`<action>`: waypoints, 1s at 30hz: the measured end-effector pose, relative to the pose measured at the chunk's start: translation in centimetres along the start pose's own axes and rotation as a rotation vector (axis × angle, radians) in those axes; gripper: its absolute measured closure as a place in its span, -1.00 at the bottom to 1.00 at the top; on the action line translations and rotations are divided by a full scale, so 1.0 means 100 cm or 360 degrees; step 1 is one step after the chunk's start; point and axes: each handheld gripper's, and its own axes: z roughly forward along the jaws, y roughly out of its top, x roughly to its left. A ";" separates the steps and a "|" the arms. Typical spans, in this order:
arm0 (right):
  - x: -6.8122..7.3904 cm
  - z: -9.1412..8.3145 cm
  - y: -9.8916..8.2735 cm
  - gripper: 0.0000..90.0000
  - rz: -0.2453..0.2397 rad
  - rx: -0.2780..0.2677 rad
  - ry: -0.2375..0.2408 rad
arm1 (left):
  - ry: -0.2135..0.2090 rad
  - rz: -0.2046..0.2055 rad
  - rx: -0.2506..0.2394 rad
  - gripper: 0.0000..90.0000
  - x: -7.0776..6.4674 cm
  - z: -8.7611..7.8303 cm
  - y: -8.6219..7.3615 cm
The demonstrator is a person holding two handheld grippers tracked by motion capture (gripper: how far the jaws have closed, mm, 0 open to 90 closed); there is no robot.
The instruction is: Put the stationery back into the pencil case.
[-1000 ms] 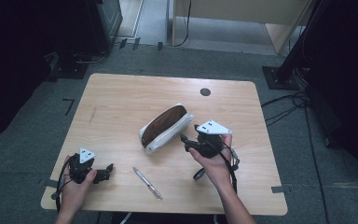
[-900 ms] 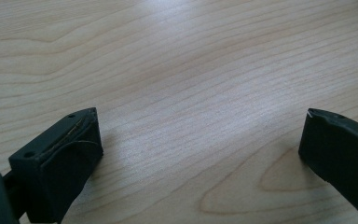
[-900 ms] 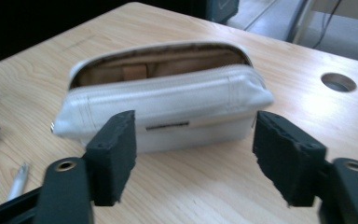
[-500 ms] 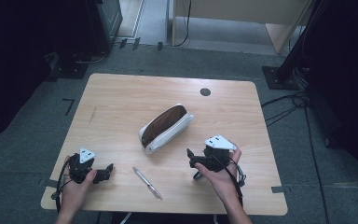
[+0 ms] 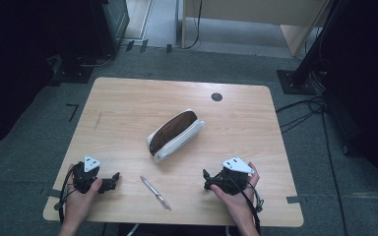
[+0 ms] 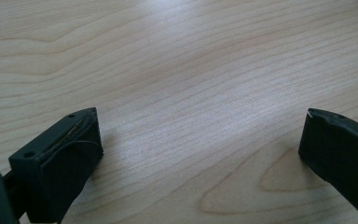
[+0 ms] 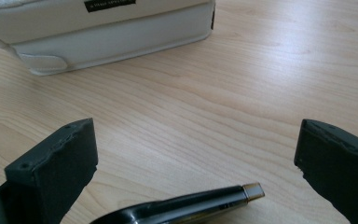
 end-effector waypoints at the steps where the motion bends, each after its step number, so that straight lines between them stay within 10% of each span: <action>1: 0.000 0.000 -0.002 -1.00 0.0012 0.0001 -0.0004 | 0.0000 -0.0001 0.0000 -1.00 0.000 0.000 0.000; 30: 0.022 0.012 -0.037 -1.00 0.0085 0.0118 -0.0113 | 0.0000 0.0000 0.0000 -1.00 0.000 0.000 0.000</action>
